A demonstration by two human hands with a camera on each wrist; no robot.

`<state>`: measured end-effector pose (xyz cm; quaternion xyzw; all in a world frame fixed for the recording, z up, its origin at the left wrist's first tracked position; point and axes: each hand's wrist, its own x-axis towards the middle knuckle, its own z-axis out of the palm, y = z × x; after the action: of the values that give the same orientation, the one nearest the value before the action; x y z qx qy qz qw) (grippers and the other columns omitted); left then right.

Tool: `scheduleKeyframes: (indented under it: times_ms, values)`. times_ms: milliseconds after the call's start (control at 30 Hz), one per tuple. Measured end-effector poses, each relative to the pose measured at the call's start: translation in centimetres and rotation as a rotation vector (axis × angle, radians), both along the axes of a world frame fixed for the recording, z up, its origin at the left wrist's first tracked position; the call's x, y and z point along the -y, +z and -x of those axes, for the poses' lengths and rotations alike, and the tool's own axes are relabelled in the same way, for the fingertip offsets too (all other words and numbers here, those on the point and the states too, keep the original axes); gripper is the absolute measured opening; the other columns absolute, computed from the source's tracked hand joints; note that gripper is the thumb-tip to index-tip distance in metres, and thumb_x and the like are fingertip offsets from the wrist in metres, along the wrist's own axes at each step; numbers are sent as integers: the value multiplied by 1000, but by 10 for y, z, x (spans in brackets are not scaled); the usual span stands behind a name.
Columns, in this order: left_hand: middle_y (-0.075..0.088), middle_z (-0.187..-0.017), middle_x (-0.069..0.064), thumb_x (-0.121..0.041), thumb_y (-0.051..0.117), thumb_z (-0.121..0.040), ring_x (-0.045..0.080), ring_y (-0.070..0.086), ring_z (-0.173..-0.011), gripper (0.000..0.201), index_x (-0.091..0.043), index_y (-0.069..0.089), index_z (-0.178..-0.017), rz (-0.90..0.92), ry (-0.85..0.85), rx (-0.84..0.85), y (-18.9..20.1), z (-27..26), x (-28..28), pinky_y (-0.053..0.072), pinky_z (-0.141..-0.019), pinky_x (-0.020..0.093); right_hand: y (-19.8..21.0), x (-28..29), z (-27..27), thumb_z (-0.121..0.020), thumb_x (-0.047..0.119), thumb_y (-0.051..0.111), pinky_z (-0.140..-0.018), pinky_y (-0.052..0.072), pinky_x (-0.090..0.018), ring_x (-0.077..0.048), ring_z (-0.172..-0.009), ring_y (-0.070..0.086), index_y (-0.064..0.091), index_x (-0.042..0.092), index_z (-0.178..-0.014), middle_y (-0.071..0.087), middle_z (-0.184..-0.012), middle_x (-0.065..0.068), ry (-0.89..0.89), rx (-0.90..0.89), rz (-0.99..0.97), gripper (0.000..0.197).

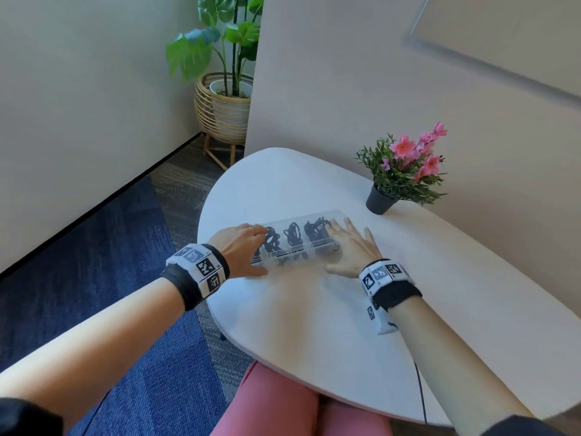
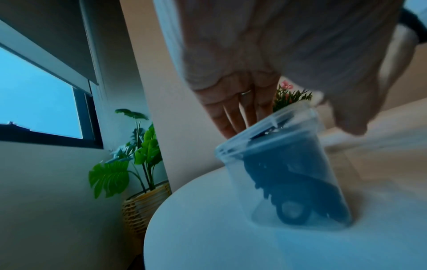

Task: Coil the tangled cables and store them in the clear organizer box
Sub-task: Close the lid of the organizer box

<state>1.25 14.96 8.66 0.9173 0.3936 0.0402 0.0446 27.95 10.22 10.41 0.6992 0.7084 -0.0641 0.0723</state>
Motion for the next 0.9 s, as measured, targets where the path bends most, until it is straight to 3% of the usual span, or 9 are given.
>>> scheduleKeyframes:
  times_ms: [167,200,267,333,400,500,667,800,900]
  values:
    - [59,-119,8,-27,81,-62,26,66,-77,70,-23,54,-127,-68,-112,-75,9,-6,8,50,-57,29,-21,-7,-1,-81,50,64,-117,16,-45,-16,-143,19,22,21,-148,17,-157,3,-10,-17,-88,84]
    - [56,-123,11,-21,78,-66,27,65,-81,71,-25,51,-131,-102,-117,-110,8,-8,13,51,-59,30,-23,-8,-1,-81,53,63,-116,22,-43,-19,-140,25,27,19,-146,24,-154,0,0,-16,-130,82]
    - [31,-145,17,-12,54,-87,35,50,-113,67,-27,26,-145,-88,-54,-208,1,-14,21,48,-83,38,-27,-7,-2,-83,55,58,-112,30,-38,-21,-136,30,33,16,-144,32,-150,-3,19,-38,-186,77]
    - [14,-152,16,-7,42,-92,38,30,-131,67,-26,12,-148,-61,3,-258,-4,-16,25,37,-99,43,-31,-2,-3,-87,53,51,-114,26,-38,-21,-140,26,29,16,-146,28,-153,-3,28,-84,-195,73]
    - [10,-155,14,-4,42,-91,38,20,-138,68,-26,12,-148,-48,18,-218,-5,-16,24,29,-106,45,-32,5,-8,-91,52,45,-118,17,-38,-20,-144,16,21,20,-149,18,-157,0,28,-104,-159,71]
    - [6,-157,3,-4,43,-90,35,12,-142,68,-31,18,-148,65,63,-161,-2,-13,15,31,-107,45,-26,11,-22,-97,40,39,-115,14,-35,-14,-145,14,20,27,-148,14,-157,9,50,-148,-94,56]
    - [39,-145,-3,-53,43,-80,27,36,-131,56,-35,48,-132,27,1,-24,3,-11,8,32,-107,35,-16,16,-53,-95,35,50,-108,28,-45,-10,-130,37,46,41,-133,39,-138,29,65,-284,-68,38]
    - [36,-147,-3,-45,48,-92,26,38,-128,47,-36,41,-137,-16,-42,-61,0,-10,5,36,-102,33,-21,21,-55,-86,33,64,-103,37,-43,-9,-111,48,57,40,-121,52,-125,28,69,-413,-167,36]
    - [30,-151,-7,-43,48,-92,23,34,-130,50,-39,34,-140,8,-15,-110,0,-12,5,42,-97,34,-24,21,-52,-86,30,65,-107,29,-50,-14,-118,47,61,34,-121,56,-129,17,58,-370,-191,35]
